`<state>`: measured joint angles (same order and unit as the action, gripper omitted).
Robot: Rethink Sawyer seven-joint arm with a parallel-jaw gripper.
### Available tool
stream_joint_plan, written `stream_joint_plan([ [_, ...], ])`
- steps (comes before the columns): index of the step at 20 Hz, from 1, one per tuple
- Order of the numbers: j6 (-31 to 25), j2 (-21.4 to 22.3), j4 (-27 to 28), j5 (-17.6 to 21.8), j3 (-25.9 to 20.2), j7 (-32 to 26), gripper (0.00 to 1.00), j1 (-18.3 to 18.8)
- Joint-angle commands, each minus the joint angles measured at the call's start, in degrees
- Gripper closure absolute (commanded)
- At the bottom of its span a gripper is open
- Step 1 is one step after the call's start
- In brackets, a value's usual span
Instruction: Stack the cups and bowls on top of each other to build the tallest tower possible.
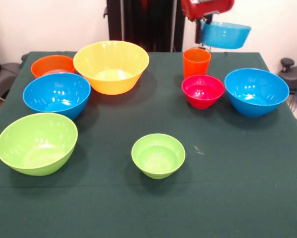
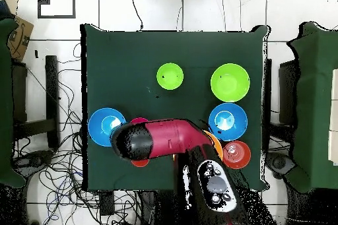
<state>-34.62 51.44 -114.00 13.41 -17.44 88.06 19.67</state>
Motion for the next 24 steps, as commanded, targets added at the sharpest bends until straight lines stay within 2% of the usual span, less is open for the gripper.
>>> stream_joint_plan([
  [1, -5.9, 1.4, 0.2, 0.9, -2.6, -2.6, 1.00, 3.9],
  [6, -7.9, 1.6, 2.3, 1.8, -3.7, -5.7, 1.00, 7.6],
  [13, -6.9, -2.3, 6.7, 5.1, -4.7, -7.7, 1.00, 11.4],
  [19, -2.4, -6.1, 10.3, 6.4, -5.4, -5.9, 1.00, 12.6],
  [24, -2.2, -8.4, 13.2, 6.5, -6.0, -5.0, 1.00, 12.7],
])
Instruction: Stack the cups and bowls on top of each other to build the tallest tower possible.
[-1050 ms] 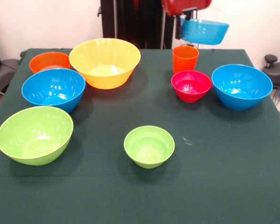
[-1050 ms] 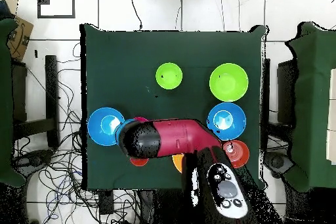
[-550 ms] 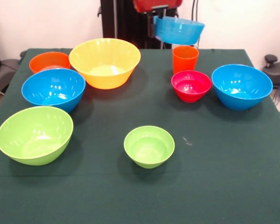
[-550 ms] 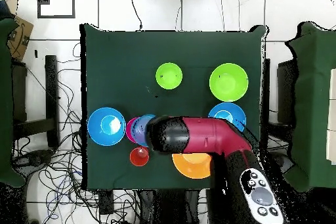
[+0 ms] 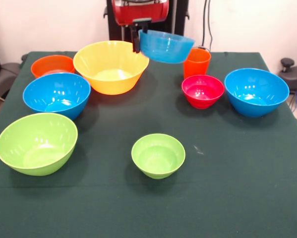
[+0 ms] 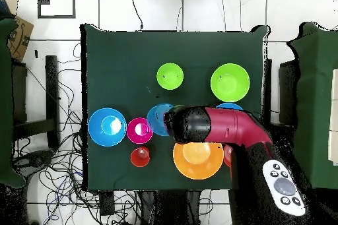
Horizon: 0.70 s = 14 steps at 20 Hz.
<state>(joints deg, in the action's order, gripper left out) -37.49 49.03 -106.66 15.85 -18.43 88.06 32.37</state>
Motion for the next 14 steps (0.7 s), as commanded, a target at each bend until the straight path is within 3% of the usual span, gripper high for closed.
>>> stream_joint_plan([
  [1, 0.9, -6.2, 6.2, 4.0, -5.1, -4.8, 1.00, 0.0],
  [14, 3.7, -8.2, 11.0, 2.7, -6.1, -2.0, 1.00, 0.0],
])
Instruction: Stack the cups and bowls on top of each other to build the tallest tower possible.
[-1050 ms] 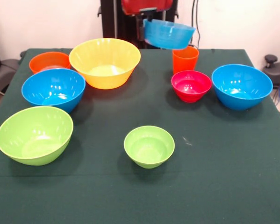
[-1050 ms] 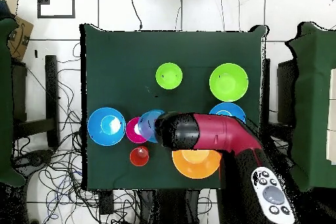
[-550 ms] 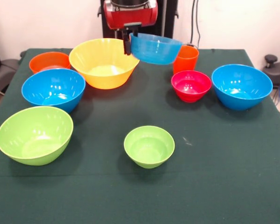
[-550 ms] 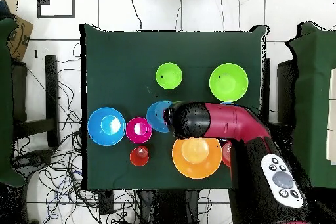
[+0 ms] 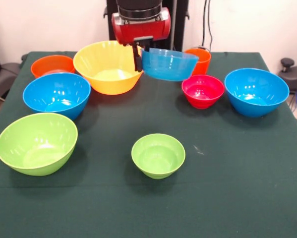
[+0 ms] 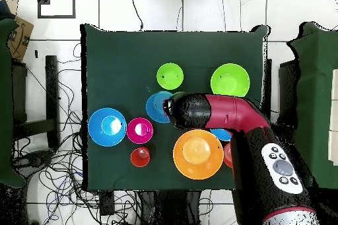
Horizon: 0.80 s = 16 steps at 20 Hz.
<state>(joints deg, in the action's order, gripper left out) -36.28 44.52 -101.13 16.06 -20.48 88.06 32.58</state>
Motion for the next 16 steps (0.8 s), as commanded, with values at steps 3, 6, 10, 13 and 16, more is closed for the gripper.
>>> stream_joint_plan([
  [3, 1.1, -5.3, 8.6, 2.9, -3.6, -2.0, 1.00, -1.0],
  [6, 0.1, -7.2, 12.1, 3.4, -3.0, -1.5, 1.00, -2.1],
  [10, -0.1, -10.7, 17.2, 4.3, -1.6, -0.6, 1.00, -4.0],
  [13, 1.0, -12.8, 19.5, 5.1, -0.7, -0.1, 1.00, -5.1],
  [16, 2.8, -14.4, 20.1, 6.2, 0.0, -0.4, 1.00, -5.3],
])
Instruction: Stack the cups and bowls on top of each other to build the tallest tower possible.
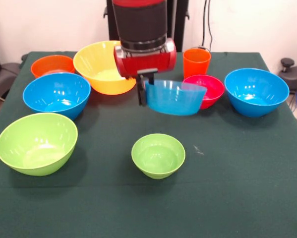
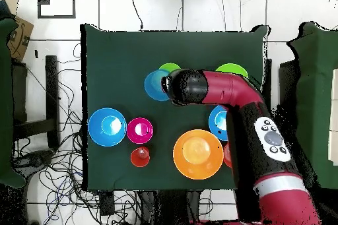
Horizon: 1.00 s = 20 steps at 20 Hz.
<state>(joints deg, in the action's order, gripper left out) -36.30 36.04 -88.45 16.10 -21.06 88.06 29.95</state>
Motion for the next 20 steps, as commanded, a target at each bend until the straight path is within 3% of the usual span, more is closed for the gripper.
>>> stream_joint_plan([
  [1, 3.3, -6.6, 7.8, 6.6, 0.7, -0.8, 1.00, -2.5],
  [7, 4.3, -9.0, 10.5, 8.8, 2.1, -0.3, 1.00, -3.1],
  [20, 0.6, -9.1, 13.4, 9.2, 0.8, -1.5, 1.00, -2.2],
])
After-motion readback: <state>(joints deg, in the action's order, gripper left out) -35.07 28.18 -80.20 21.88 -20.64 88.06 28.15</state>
